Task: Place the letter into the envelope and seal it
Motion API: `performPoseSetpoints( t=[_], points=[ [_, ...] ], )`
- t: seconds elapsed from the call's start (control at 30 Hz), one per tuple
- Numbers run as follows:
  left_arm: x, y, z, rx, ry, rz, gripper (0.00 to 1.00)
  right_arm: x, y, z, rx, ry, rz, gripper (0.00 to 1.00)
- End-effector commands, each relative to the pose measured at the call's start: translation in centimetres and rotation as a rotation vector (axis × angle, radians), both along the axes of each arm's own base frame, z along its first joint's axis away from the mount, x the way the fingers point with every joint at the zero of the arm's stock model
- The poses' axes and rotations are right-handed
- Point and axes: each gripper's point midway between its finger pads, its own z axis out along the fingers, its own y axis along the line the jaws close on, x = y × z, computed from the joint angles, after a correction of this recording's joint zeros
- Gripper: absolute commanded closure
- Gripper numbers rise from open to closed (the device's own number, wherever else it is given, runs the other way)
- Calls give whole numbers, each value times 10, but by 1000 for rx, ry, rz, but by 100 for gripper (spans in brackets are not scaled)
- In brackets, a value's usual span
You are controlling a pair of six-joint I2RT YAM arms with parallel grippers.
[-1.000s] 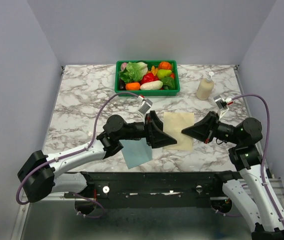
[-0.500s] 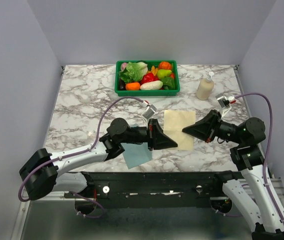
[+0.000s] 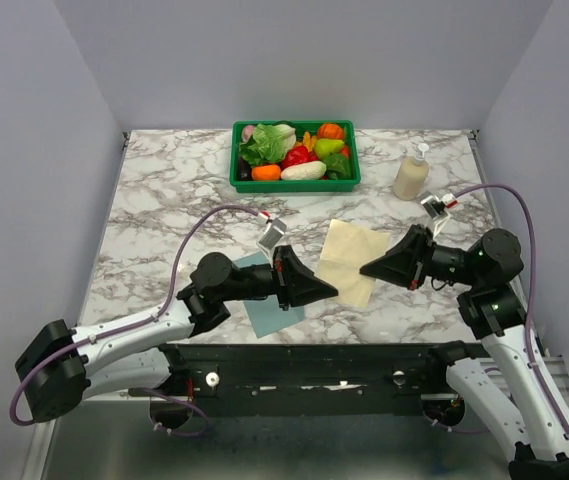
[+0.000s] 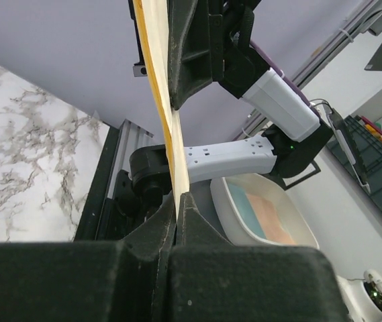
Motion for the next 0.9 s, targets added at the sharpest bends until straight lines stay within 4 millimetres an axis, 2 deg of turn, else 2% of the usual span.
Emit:
performPoseSetpoints(
  t=[0.0, 0.17, 0.33, 0.37, 0.4, 0.47, 0.53, 0.6, 0.7, 0.87],
  points=[
    [-18, 13, -28, 83, 9, -53, 97, 16, -9, 34, 30, -128, -128, 100],
    [-19, 17, -37, 108, 22, -41, 86, 18, -11, 40, 37, -137, -155, 100],
    [-19, 18, -40, 120, 26, -36, 79, 19, -12, 44, 45, -138, -177, 100],
    [-19, 18, -41, 125, 25, -36, 68, 20, -13, 45, 44, -142, -179, 100],
    [-19, 19, -41, 125, 22, -34, 62, 21, -13, 43, 35, -139, -184, 99],
    [-12, 20, -47, 157, 30, 12, 57, 21, -14, 46, 23, -149, -193, 100],
    [-3, 25, -50, 185, 16, 76, 53, 21, -15, 39, -6, -132, -197, 100],
    [10, 31, -44, 173, -4, 147, 50, 20, -15, 36, -24, -132, -194, 100],
    [19, 38, -28, 140, -26, 187, 46, 17, -14, 34, -44, -129, -175, 99],
    [22, 44, 5, 85, -107, 208, 22, -4, -7, 30, -65, -138, 3, 99]
  ],
)
